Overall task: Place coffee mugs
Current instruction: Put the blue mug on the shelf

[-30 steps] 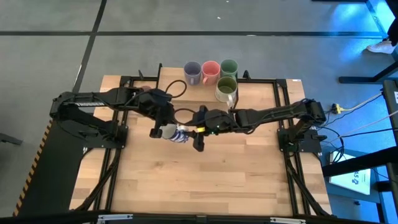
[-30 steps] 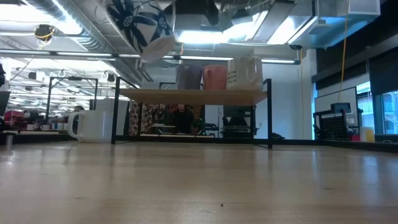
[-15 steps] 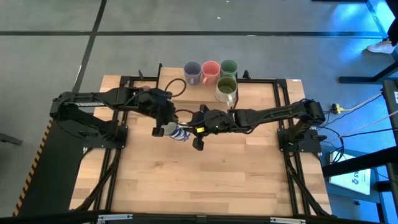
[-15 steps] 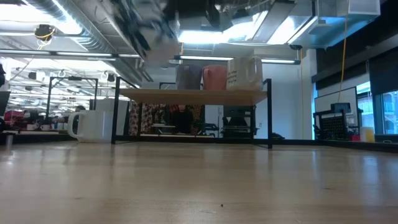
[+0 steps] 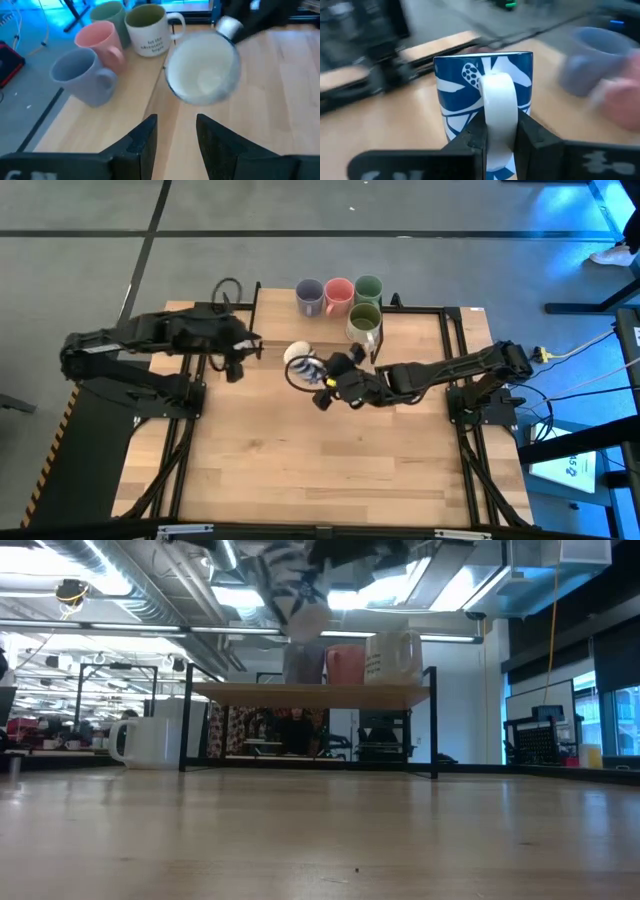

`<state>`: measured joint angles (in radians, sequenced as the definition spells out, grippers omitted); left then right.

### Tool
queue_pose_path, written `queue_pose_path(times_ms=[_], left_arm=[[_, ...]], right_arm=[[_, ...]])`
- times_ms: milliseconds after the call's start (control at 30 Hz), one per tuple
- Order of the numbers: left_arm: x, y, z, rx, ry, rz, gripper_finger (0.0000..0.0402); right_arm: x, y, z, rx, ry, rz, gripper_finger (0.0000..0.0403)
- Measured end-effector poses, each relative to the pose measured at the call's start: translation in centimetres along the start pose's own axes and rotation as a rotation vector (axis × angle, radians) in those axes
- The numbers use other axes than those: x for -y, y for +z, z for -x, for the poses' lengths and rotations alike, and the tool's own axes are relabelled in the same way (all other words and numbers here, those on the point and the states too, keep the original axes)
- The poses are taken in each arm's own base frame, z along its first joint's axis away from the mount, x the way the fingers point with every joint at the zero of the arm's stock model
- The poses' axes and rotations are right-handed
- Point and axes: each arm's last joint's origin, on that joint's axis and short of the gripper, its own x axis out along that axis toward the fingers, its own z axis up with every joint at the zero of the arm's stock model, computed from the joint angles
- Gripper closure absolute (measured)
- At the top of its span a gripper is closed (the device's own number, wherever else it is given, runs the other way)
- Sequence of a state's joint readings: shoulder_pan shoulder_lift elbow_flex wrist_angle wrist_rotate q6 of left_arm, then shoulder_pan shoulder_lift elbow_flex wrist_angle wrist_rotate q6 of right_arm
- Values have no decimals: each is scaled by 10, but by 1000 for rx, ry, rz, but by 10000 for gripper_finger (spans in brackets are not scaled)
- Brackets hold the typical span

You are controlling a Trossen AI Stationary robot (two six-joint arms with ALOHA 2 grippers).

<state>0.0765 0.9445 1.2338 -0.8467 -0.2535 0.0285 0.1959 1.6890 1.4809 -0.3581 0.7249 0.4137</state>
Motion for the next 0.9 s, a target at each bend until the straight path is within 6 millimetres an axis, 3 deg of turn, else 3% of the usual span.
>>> queue_pose_path(times_ms=[300, 667, 900], left_arm=[[-7, -4, 27, 85, 2, 14, 270], [-7, -6, 30, 86, -7, -32, 270], [-7, -6, 30, 86, -6, -66, 270]], right_arm=[[4, -8, 3, 191, -381, -201, 366], [5, -33, -48, 318, -611, -284, 366], [2, -53, -69, 365, -693, -275, 366]])
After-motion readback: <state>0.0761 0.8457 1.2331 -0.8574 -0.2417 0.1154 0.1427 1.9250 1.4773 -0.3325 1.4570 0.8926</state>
